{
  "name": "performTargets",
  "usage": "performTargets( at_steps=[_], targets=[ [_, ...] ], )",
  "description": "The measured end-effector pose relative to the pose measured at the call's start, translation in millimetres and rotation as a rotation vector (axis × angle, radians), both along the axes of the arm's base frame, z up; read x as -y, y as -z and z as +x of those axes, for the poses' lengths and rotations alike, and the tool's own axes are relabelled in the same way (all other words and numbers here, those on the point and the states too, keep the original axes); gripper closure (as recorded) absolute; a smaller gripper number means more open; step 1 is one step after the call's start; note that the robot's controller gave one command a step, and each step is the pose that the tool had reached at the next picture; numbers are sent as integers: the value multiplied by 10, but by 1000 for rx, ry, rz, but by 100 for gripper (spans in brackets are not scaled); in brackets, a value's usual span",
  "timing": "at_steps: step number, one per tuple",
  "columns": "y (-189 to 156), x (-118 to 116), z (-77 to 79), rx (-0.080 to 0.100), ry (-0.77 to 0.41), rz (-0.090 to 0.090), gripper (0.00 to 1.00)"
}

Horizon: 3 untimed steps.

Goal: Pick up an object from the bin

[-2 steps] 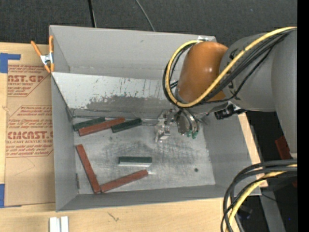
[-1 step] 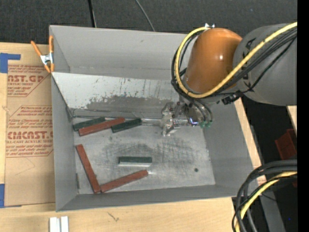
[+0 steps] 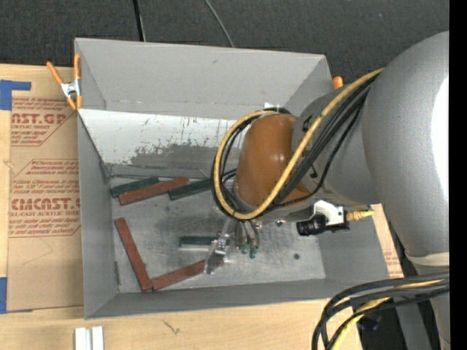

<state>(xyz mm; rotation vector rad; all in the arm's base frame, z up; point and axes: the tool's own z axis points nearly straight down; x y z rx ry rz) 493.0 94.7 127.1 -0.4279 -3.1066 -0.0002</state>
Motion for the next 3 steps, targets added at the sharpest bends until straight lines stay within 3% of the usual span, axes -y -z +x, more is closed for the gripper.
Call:
performTargets(
  at_steps=[1,2,3],
  targets=[
    [-11,12,13,3,2,-1,0],
    [-416,70,111,-2,98,-2,0],
    [492,-2,80,22,-57,6,100]
  ],
)
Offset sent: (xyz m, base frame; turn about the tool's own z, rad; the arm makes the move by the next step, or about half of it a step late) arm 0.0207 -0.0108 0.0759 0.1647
